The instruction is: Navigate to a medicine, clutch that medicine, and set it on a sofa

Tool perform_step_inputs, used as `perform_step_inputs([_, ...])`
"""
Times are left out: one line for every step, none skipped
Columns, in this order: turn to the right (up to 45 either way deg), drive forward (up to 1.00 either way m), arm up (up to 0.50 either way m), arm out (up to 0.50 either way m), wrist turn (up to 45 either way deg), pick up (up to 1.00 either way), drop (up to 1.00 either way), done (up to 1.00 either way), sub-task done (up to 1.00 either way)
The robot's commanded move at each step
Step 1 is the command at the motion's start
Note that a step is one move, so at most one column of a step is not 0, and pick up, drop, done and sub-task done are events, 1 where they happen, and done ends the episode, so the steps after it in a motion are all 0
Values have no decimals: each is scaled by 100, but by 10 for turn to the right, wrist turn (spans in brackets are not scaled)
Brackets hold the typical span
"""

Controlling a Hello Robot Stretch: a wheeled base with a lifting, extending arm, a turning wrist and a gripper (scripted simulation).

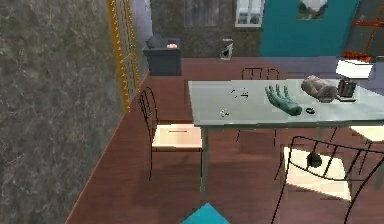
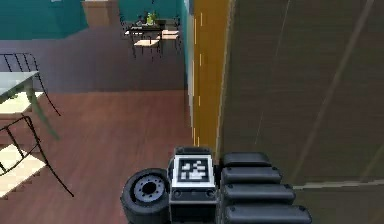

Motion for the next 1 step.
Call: perform_step_inputs([210, 0, 0, 0, 0, 0, 0, 0, 0])
